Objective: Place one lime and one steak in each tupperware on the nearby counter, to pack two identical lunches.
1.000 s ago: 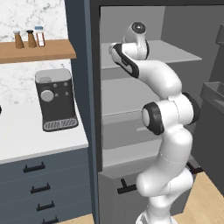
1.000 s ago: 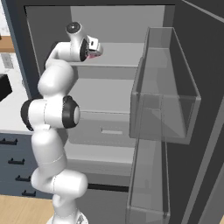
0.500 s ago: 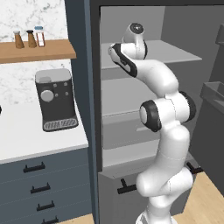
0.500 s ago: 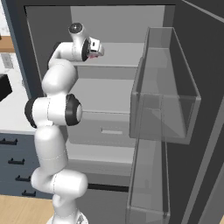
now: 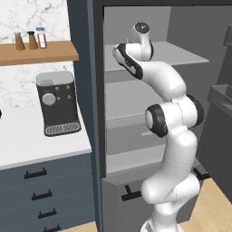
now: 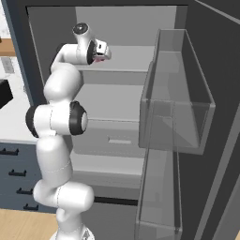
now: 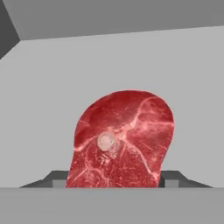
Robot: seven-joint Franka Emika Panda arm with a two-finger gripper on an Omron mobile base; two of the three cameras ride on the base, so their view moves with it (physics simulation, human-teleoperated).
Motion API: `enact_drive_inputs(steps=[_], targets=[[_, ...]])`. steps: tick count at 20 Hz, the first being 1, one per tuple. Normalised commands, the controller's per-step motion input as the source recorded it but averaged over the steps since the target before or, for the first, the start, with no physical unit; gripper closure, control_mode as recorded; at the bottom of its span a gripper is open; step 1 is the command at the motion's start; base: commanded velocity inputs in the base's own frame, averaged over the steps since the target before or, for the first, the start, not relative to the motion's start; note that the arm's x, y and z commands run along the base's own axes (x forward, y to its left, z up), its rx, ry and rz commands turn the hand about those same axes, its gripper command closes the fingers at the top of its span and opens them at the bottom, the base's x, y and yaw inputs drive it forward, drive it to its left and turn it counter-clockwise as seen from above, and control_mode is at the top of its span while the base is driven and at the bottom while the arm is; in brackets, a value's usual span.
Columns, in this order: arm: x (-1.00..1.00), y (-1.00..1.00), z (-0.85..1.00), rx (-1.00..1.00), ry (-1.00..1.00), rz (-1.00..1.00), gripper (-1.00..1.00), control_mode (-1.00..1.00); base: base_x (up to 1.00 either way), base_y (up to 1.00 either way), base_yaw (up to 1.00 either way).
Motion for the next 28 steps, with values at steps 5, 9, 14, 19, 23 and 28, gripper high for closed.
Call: enact_drive_inputs(steps=[5, 9, 14, 19, 23, 28], targets=[[-1.00, 0.00, 0.00, 0.00, -0.30, 0.00, 1.00, -1.00, 0.00, 0.00, 0.00], [-1.00, -0.17, 0.00, 0.02, -0.37, -0.02, 1.00, -1.00, 0.00, 0.00, 0.00], [-1.00, -0.39, 0.07, 0.08, -0.32, -0.08, 1.00, -1.00, 0.00, 0.00, 0.00], [-1.00, -0.39, 0.34, 0.10, -0.20, -0.15, 1.00, -1.00, 0.00, 0.00, 0.00], [-1.00, -0.30, 0.02, 0.06, -0.03, -0.13, 1.00, -1.00, 0.00, 0.00, 0.00], [-1.00, -0.09, -0.78, 0.00, 0.13, -0.04, 1.00, -1.00, 0.00, 0.00, 0.00]])
